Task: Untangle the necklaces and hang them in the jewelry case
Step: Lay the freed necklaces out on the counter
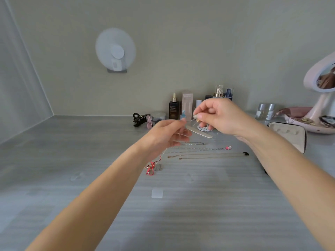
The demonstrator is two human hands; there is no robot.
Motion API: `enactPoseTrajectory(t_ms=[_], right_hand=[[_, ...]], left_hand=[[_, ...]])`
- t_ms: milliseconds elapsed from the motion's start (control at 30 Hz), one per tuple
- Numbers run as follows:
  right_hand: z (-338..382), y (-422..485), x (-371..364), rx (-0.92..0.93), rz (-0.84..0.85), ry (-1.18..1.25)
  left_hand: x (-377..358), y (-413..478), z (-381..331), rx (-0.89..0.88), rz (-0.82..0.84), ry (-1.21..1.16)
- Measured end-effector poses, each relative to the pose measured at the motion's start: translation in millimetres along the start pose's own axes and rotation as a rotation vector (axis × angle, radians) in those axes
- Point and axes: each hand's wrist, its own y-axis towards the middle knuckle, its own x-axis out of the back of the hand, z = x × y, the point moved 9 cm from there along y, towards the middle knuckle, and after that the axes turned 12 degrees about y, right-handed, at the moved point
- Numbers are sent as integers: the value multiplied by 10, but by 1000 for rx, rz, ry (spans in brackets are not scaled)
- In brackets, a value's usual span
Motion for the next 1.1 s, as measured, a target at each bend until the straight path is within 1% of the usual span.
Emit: enactPoseTrajectory(t_ms=[100, 233, 333, 567, 767, 933, 1000, 1100], right_hand=[[-37, 47, 19, -22, -40, 75], [-88, 85, 50, -75, -79, 282], [-112, 101, 33, -105, -87, 421], [-88, 157, 51, -85, -104, 422], [-134, 167, 34, -70, -136, 374], [-266, 106, -94, -129, -89, 402], [-318, 86, -136, -160, -81, 521], [-378, 61, -211, -194, -69, 826]], left_hand=[[160, -39, 69, 33, -31, -15], [320, -87, 185, 73, -67, 2], [376, -113, 259, 89, -63, 60], [389, -179, 378, 101, -45, 167], [466, -206, 398, 83, -101, -30], [510, -190, 423, 80, -122, -227], [524, -181, 426, 79, -132, -310], [530, -169, 437, 74, -147, -341]])
